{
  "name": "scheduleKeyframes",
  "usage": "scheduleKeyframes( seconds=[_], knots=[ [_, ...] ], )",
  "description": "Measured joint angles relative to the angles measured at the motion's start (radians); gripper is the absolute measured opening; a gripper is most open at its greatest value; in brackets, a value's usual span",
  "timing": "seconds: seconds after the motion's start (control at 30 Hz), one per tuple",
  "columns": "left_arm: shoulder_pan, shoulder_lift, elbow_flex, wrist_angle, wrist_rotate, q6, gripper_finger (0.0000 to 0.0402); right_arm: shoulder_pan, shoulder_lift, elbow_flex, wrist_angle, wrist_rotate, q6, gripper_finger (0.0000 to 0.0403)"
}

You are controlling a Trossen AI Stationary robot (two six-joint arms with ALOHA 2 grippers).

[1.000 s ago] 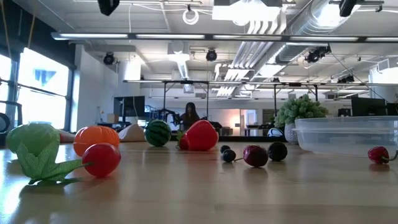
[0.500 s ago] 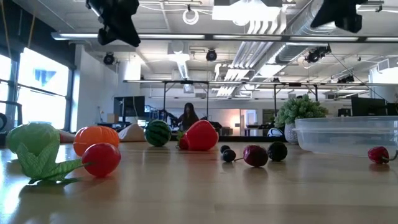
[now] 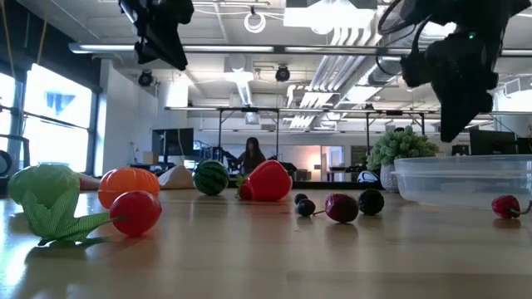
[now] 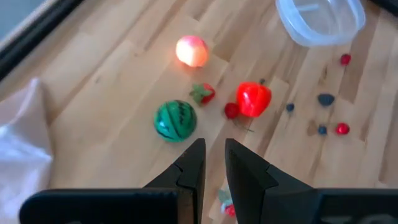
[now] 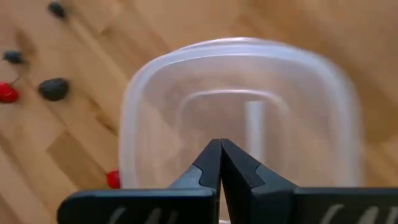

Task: Pick and placing Produce into tupperware
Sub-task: Move the transparent bin to the center of the table

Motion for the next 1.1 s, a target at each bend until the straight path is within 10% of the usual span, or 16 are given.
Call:
scheduleKeyframes(
  seconds=[0.47, 1.1],
  knots=[
    [-0.129, 0.177, -0.001, 0.071, -0.035, -0.05, 0.0051, -0.073, 0.205, -0.021, 0.144, -0.056, -0.128, 0.0],
    [-0.198, 0.077, -0.27, 0.228, 0.014, -0.061, 0.0051, -0.226, 0.319, -0.02, 0.349, -0.152, -0.261, 0.0]
  ],
)
